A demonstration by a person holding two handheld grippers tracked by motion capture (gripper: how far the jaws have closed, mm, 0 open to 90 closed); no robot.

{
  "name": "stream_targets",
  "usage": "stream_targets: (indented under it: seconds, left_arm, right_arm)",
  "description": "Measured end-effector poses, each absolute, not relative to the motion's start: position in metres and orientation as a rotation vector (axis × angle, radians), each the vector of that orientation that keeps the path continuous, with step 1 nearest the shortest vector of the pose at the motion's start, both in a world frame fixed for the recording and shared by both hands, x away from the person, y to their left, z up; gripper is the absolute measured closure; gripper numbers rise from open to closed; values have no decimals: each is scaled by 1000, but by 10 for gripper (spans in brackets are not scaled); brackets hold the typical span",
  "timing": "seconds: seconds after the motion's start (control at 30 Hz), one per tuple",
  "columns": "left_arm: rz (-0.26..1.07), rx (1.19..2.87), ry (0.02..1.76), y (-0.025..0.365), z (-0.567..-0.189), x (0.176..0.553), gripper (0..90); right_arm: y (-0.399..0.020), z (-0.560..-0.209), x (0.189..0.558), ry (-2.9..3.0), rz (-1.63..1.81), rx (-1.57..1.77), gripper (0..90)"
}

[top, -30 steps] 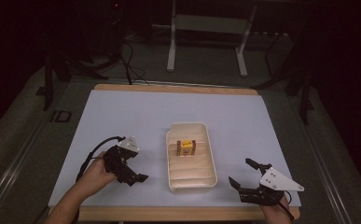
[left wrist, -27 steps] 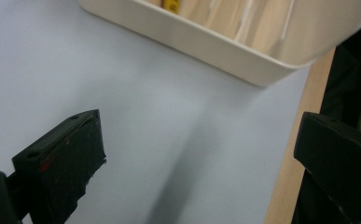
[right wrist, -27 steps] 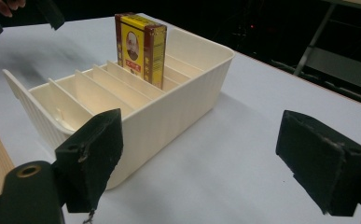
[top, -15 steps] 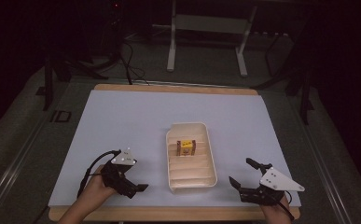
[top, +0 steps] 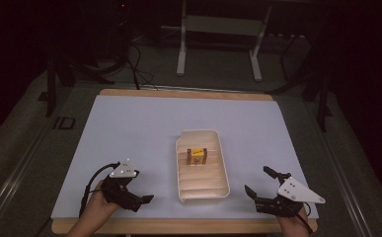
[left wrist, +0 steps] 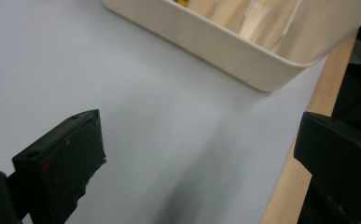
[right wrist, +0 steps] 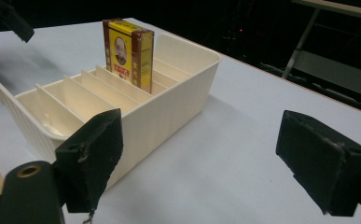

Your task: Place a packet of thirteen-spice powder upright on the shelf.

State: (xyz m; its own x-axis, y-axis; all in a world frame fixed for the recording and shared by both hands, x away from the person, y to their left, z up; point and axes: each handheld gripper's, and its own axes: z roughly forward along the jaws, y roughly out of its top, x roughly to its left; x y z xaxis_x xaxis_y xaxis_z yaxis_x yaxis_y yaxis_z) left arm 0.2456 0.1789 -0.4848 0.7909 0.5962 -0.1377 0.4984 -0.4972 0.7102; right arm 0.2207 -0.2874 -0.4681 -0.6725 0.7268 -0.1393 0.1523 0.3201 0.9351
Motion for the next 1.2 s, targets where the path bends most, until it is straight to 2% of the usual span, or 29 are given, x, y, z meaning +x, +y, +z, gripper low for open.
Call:
stream_targets:
  seconds: [0.6, 1.2]
  left_arm:
    - [238, 2136, 919, 191, -495, 227, 21]
    - [275, 2119, 904, 184, -495, 226, 21]
  right_arm:
    - [-293, -468, 222, 1990, 1321, 783, 148]
    - [-293, -469, 223, 1994, 1308, 785, 149]
